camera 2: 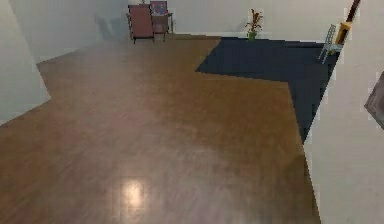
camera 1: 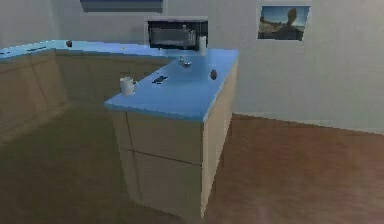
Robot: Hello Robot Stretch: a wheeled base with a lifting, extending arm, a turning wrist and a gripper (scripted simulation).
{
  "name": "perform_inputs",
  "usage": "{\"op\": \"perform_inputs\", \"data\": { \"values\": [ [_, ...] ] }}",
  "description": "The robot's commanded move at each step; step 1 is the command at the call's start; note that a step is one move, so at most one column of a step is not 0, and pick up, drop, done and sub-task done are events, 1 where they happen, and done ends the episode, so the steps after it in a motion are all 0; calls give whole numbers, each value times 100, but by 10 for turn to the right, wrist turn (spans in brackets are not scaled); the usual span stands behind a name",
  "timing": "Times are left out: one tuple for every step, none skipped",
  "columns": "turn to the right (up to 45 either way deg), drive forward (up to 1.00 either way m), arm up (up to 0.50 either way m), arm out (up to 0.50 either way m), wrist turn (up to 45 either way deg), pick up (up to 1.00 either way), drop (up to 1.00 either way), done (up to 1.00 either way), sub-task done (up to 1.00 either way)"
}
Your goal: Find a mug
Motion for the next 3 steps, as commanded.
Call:
{"op": "perform_inputs", "data": {
  "values": [
    [0,35,0,0,0,0,0,0,0],
    [-240,0,0,0,0,0,0,0,0],
    [0,0,0,0,0,0,0,100,0]
  ]
}}
